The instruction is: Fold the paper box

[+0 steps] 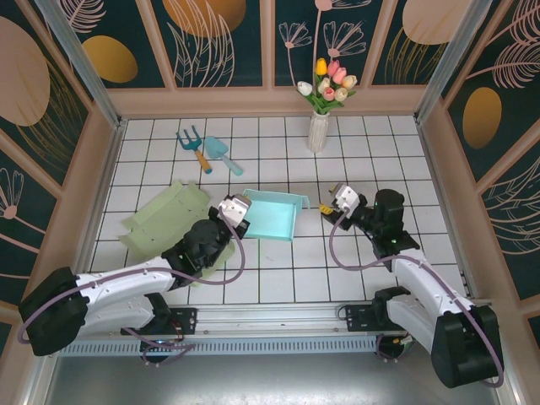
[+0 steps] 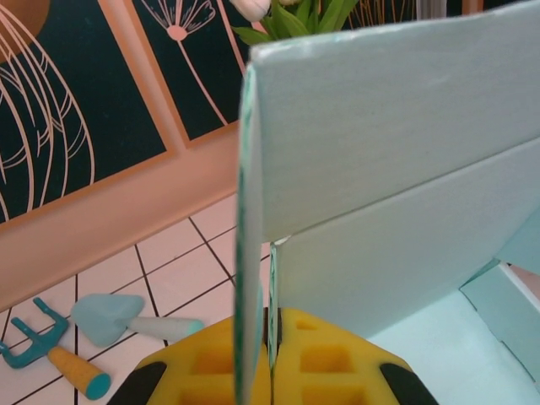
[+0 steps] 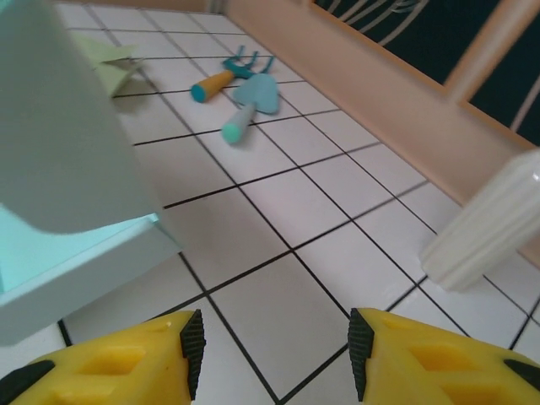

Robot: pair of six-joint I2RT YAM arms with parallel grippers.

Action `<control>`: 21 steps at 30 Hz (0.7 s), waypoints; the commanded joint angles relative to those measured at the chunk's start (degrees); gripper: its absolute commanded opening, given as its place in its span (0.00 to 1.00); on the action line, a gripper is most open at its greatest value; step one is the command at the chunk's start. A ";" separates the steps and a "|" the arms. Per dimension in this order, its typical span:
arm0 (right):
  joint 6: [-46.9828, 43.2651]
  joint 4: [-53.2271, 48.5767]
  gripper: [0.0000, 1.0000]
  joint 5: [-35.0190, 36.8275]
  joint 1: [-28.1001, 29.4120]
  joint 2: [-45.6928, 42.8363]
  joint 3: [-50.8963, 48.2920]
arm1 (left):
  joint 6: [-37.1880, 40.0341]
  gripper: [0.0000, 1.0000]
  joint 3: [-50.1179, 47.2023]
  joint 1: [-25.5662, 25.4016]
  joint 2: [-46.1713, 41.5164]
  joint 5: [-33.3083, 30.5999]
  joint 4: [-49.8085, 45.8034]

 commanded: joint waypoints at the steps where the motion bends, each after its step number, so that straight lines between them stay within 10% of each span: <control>1: -8.84 -3.47 0.52 -8.10 0.25 -0.23 1.51 | 1.28 0.00 -0.64 0.66 -1.24 3.88 3.89; 21: -15.43 -9.67 0.45 -9.59 7.82 3.14 4.47 | -2.13 0.00 1.66 0.70 11.54 6.92 9.32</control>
